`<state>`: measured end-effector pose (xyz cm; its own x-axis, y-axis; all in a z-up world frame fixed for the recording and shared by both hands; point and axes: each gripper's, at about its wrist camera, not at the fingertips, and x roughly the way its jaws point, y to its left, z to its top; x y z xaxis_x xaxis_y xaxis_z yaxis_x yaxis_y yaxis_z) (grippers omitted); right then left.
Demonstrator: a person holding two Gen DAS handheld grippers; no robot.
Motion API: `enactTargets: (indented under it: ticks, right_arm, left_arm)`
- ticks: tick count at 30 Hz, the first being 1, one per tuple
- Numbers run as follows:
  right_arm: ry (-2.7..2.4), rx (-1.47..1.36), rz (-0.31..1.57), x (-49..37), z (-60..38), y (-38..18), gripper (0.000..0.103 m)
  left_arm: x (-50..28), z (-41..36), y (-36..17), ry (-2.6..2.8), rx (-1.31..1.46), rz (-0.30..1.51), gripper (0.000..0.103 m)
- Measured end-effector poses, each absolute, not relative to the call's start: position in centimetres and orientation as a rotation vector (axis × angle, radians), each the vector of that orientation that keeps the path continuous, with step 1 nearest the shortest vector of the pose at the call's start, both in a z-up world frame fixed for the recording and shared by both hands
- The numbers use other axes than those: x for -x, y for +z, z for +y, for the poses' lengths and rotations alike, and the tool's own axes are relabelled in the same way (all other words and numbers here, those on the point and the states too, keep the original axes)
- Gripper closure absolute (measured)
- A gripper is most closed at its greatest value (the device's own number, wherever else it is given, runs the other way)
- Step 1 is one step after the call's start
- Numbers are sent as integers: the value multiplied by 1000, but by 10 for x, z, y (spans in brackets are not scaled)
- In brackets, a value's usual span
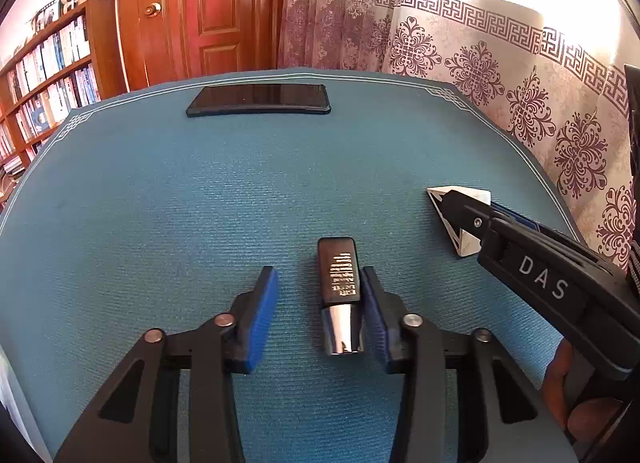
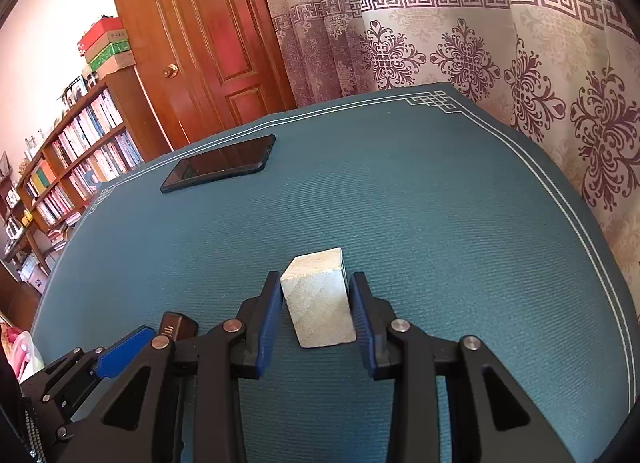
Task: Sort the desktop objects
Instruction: 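Close left tool on black cosmetic bottle while right tool holds white block, then carry black bottle in left tool while right tool carries white block to bowl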
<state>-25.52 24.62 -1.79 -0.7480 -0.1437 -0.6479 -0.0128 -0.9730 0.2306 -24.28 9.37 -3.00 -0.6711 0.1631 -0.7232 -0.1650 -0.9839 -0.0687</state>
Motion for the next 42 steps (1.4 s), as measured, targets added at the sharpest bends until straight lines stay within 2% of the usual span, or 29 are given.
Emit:
enactTargets:
  ticks: [4,13,25,42]
  right_arm:
    - [-2852,-1090,-339,256,244,-19,65]
    - [-2858,-1099,-322,257,241,-20,65]
    - [-2853,-1101,-329,257,242,-21,65]
    - [-2856,-1099,-330,256,242,-20,65]
  left_arm:
    - [245,83,-30,2711,1169,-67,80]
    - [246,73,-32,2687,1152,-138,80]
    - [236,69,-26,2765,1146,-105,80]
    - [173,17,18,2962,1061,-72,80]
